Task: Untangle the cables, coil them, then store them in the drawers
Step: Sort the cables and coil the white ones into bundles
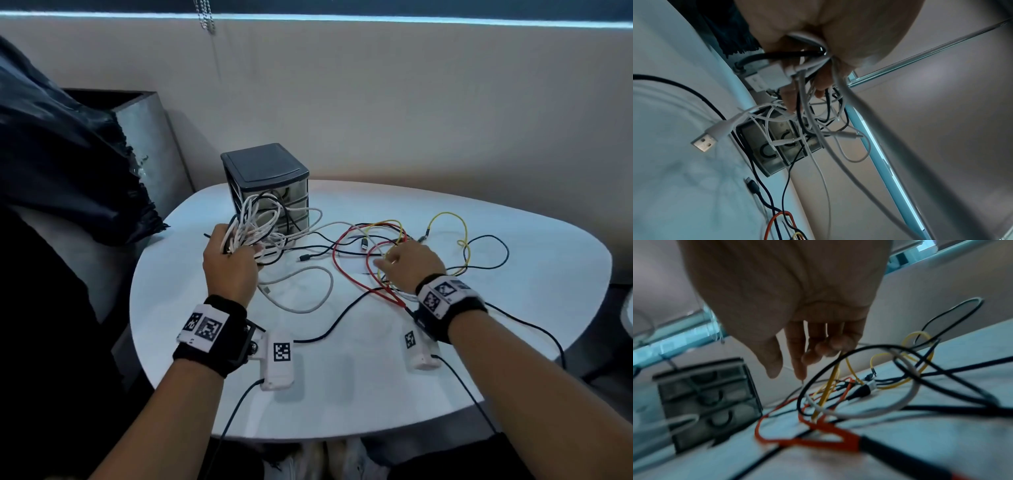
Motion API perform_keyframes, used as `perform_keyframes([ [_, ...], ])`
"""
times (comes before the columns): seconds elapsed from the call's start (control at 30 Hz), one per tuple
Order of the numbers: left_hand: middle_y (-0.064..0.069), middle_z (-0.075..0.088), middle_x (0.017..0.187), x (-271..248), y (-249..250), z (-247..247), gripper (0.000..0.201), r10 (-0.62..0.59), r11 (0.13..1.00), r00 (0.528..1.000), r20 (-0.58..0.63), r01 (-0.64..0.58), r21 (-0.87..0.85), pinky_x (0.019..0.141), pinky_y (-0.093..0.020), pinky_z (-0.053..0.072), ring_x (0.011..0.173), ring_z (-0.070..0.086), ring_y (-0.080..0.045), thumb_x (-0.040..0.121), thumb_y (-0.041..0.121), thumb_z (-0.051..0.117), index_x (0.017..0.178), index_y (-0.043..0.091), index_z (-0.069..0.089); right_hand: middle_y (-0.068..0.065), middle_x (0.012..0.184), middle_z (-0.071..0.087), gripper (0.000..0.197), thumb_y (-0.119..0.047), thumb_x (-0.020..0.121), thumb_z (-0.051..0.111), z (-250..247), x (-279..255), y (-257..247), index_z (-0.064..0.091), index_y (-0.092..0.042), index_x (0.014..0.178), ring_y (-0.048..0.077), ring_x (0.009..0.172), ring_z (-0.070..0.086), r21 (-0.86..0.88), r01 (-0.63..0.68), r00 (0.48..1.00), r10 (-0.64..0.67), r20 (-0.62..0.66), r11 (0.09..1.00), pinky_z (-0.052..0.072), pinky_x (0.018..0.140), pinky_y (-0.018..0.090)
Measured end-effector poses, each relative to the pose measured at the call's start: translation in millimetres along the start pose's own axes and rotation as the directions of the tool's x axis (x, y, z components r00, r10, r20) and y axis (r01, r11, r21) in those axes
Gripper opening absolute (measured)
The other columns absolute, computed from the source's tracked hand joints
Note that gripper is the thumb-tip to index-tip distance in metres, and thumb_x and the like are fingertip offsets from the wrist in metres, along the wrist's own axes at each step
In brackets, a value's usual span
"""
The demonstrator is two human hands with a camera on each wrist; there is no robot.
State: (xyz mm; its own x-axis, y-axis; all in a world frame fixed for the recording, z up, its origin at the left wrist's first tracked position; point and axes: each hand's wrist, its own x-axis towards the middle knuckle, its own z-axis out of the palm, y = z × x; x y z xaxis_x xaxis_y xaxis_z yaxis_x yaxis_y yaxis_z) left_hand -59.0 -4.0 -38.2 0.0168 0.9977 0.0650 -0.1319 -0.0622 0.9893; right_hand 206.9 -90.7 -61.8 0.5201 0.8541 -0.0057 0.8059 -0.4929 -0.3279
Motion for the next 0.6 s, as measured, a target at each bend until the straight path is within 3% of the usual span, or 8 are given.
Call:
perform_keyframes([
  [0.1, 0.013, 0.07, 0.081, -4, 0, 4, 0.059, 0.02, 1.0, 1.0, 0.023, -0.02, 0.015, 0.072, -0.042, 0.053, 0.093, 0.07, -0.03, 0.083, -0.011, 0.046, 0.069, 0.043, 0.065, 0.002, 0.094, 0.067, 0.044, -0.058, 0.091, 0.051, 19, 3, -13, 0.062, -0.016, 0.092, 0.026, 0.093, 0.064, -0.274, -0.042, 0.998, 0.052, 0.027, 0.961, 0.045, 0.071, 0.031],
  [0.13, 0.013, 0.069, 0.08, -6, 0, 5, 0.056, 0.032, 0.999, 0.999, 0.032, -0.032, 0.017, 0.071, -0.042, 0.052, 0.09, 0.069, -0.031, 0.083, -0.01, 0.048, 0.07, 0.042, 0.065, 0.003, 0.098, 0.067, 0.04, -0.055, 0.092, 0.053, 24, 4, -15, 0.061, -0.016, 0.097, 0.026, 0.097, 0.064, -0.315, -0.054, 0.998, 0.064, 0.022, 0.948, 0.044, 0.071, 0.032],
  [0.2, 0.0, 0.069, 0.088, -9, 1, 5, 0.047, 0.052, 0.998, 0.997, 0.063, -0.053, 0.022, 0.066, -0.039, 0.052, 0.084, 0.065, -0.034, 0.082, -0.006, 0.052, 0.07, 0.038, 0.062, 0.006, 0.105, 0.068, 0.026, -0.038, 0.094, 0.055, 25, 4, -17, 0.061, -0.014, 0.102, 0.027, 0.098, 0.064, -0.305, -0.091, 0.995, 0.099, 0.011, 0.948, 0.043, 0.072, 0.031],
  [0.3, -0.009, 0.066, 0.094, -10, 0, 3, 0.042, 0.066, 0.997, 0.995, 0.071, -0.068, 0.03, 0.056, -0.033, 0.055, 0.083, 0.064, -0.037, 0.082, -0.004, 0.053, 0.069, 0.035, 0.058, 0.012, 0.098, 0.069, 0.016, -0.02, 0.09, 0.053, 10, 13, -13, 0.062, -0.008, 0.085, 0.029, 0.084, 0.062, -0.072, -0.115, 0.993, 0.116, 0.017, 0.991, 0.048, 0.071, 0.032],
  [0.37, -0.002, 0.067, 0.09, -12, -1, 4, 0.036, 0.059, 0.997, 0.995, 0.084, -0.064, 0.052, 0.064, -0.042, 0.055, 0.085, 0.064, -0.04, 0.077, -0.001, 0.054, 0.072, 0.034, 0.059, 0.011, 0.086, 0.072, 0.014, -0.018, 0.09, 0.056, -9, 19, -16, 0.063, -0.008, 0.083, 0.028, 0.079, 0.067, 0.258, -0.138, 0.988, 0.152, -0.038, 0.956, 0.054, 0.07, 0.032],
  [0.43, 0.004, 0.067, 0.085, -15, -2, 5, 0.036, 0.03, 0.997, 0.996, 0.086, -0.036, 0.067, 0.076, -0.054, 0.056, 0.09, 0.065, -0.041, 0.074, 0.0, 0.053, 0.073, 0.035, 0.059, 0.011, 0.076, 0.073, 0.011, -0.014, 0.095, 0.056, -29, 17, -24, 0.057, -0.007, 0.087, 0.023, 0.062, 0.067, 0.633, -0.119, 0.982, 0.183, -0.037, 0.765, 0.053, 0.055, 0.028],
  [0.5, 0.006, 0.068, 0.085, -18, -5, 8, 0.034, 0.014, 0.996, 0.995, 0.095, -0.021, 0.083, 0.084, -0.06, 0.054, 0.098, 0.066, -0.04, 0.072, 0.003, 0.054, 0.074, 0.036, 0.061, 0.013, 0.079, 0.073, 0.013, -0.009, 0.099, 0.053, -49, 10, -33, 0.053, -0.009, 0.086, 0.02, 0.061, 0.067, 0.852, -0.058, 0.989, 0.147, -0.023, 0.52, 0.052, 0.049, 0.025],
  [0.6, -0.001, 0.07, 0.091, -23, -9, 13, 0.032, 0.023, 0.991, 0.992, 0.122, -0.039, 0.126, 0.085, -0.066, 0.053, 0.097, 0.064, -0.04, 0.072, 0.004, 0.054, 0.085, 0.032, 0.063, 0.012, 0.096, 0.072, 0.014, -0.006, 0.097, 0.057, -76, 3, -38, 0.059, -0.013, 0.085, 0.019, 0.088, 0.07, 0.948, 0.1, 0.987, 0.091, -0.133, 0.303, 0.06, 0.071, 0.029],
])
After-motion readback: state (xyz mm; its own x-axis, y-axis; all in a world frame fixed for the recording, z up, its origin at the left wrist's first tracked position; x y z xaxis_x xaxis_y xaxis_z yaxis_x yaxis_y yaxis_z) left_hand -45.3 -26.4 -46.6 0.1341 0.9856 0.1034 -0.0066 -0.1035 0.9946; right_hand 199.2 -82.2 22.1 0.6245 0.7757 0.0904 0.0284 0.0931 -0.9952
